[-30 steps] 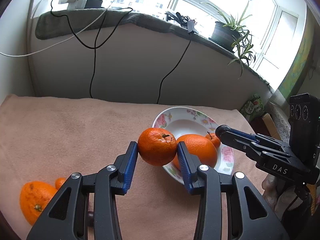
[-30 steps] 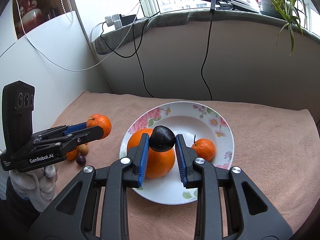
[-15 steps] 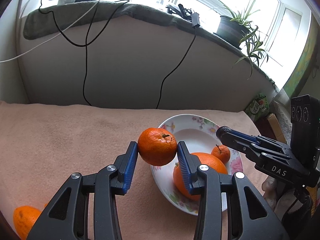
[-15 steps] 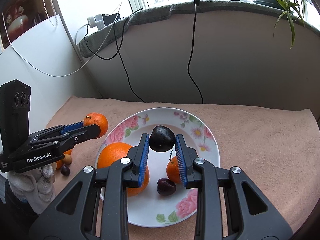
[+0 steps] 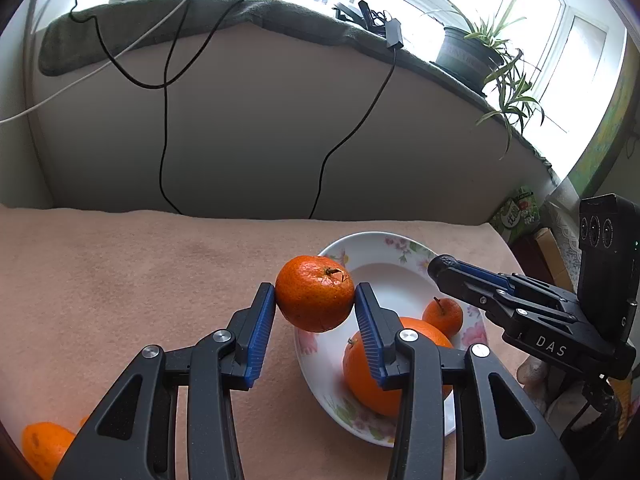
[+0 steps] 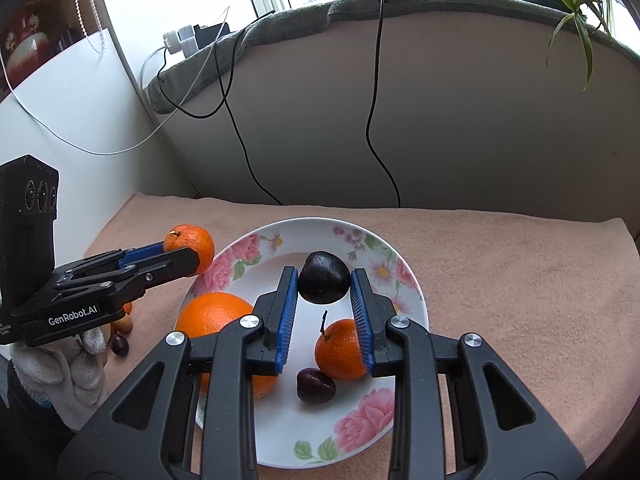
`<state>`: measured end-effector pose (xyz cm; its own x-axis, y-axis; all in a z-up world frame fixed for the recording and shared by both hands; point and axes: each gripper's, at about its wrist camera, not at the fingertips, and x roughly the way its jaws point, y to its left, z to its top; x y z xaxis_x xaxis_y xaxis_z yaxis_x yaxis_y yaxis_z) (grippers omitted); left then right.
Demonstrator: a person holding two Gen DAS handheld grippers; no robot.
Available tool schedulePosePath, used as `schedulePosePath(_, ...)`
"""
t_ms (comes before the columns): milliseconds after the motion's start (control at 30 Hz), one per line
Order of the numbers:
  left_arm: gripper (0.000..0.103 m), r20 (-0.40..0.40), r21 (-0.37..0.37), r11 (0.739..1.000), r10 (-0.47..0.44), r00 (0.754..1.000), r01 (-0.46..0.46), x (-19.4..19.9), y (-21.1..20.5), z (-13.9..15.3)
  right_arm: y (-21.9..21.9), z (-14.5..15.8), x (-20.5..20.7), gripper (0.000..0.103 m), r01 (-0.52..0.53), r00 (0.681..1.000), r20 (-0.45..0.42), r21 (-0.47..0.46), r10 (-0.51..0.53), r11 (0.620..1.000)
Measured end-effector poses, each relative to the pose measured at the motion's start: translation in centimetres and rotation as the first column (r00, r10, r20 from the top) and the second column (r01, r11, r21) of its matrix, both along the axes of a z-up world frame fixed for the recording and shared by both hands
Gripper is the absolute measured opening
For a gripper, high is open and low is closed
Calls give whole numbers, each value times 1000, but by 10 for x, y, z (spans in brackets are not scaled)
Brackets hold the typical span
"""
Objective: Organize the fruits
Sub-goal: 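Open the left tool to drop the tangerine while the right tool releases the plum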
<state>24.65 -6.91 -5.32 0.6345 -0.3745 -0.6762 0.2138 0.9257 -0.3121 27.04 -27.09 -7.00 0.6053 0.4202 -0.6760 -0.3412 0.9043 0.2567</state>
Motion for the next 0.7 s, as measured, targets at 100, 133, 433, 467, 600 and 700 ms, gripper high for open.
schedulePosePath(100, 41, 2, 2, 1000, -2, 1000, 2, 0, -2, 1, -1, 1, 0, 31, 3, 1000, -2, 2, -3, 1000)
schedulePosePath(133, 46, 6, -1, 1000, -4, 1000, 4, 0, -2, 2, -2, 2, -1, 43, 6, 1000, 1, 3, -6, 1000)
schedulePosePath(433, 68, 36, -5, 1000, -4, 999, 4, -3, -1, 13, -8, 14, -9, 87, 26, 999, 47, 17, -27, 1000)
schedulePosePath(467, 70, 41, -3, 1000, -5, 999, 6, -5, -2, 14, -8, 15, -10, 89, 30, 998, 51, 19, -31, 999)
schedulePosePath(600, 77, 55, 8, 1000, -13, 998, 13, -9, -6, 18, -7, 17, -11, 93, 47, 998, 52, 8, -47, 999)
schedulePosePath(700, 77, 61, 22, 1000, -15, 998, 14, -11, -9, 19, -7, 19, -14, 96, 54, 997, 56, -1, -54, 999)
